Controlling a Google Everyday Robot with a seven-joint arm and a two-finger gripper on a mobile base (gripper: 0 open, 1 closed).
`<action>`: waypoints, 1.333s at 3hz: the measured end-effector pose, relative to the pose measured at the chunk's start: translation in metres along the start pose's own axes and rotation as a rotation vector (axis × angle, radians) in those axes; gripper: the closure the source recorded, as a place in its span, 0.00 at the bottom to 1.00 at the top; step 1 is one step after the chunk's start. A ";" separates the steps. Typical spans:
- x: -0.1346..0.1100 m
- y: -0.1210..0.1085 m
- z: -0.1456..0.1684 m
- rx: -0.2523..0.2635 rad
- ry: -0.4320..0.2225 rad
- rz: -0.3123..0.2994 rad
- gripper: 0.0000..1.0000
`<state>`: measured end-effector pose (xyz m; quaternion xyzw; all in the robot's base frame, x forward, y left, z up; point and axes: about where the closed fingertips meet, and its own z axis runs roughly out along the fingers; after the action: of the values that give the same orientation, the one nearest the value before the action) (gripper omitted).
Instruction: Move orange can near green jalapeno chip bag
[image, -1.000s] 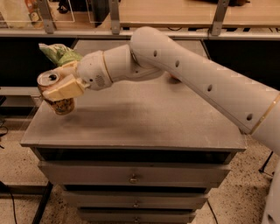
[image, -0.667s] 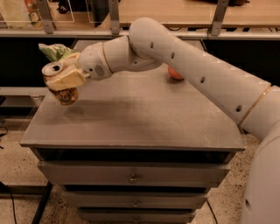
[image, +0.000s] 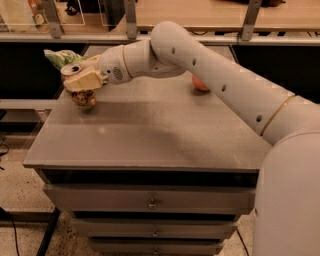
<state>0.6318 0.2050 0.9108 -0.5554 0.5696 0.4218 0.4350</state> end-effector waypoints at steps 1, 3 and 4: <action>0.004 -0.020 0.002 0.016 -0.023 0.025 0.59; 0.006 -0.035 0.001 0.027 -0.056 0.037 0.13; 0.005 -0.035 -0.001 0.024 -0.054 0.033 0.00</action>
Offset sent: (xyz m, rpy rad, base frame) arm 0.0455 -0.0077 -0.0078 0.0680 0.0333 -0.0605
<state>0.6664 0.2018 0.9064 -0.5291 0.5717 0.4370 0.4497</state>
